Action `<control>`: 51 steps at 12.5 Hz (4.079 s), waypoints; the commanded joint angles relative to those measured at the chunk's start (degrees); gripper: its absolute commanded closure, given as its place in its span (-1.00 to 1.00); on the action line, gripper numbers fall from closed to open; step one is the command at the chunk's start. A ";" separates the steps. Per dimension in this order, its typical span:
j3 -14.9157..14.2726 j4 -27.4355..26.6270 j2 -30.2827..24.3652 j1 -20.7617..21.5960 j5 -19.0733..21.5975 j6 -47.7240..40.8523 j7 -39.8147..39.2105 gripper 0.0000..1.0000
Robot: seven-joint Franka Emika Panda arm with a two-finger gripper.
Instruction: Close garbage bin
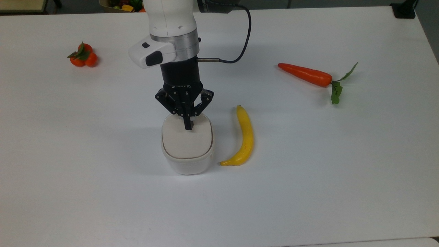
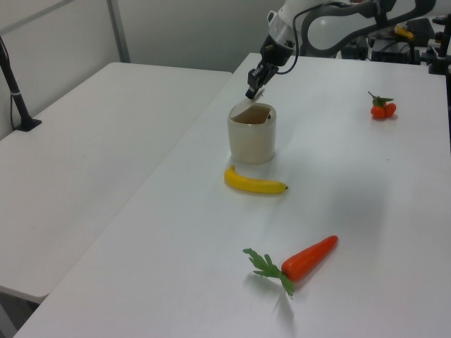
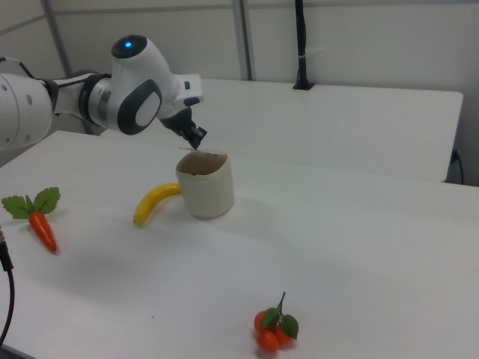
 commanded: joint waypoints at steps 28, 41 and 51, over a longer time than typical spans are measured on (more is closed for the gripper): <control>-0.07 -5.63 -4.10 -1.07 -5.25 -4.61 0.57 0.96; -0.25 -4.57 -22.56 -1.51 -5.25 -42.92 0.74 -1.00; 4.23 -4.57 -25.74 -2.56 -7.79 -47.61 -2.75 -1.00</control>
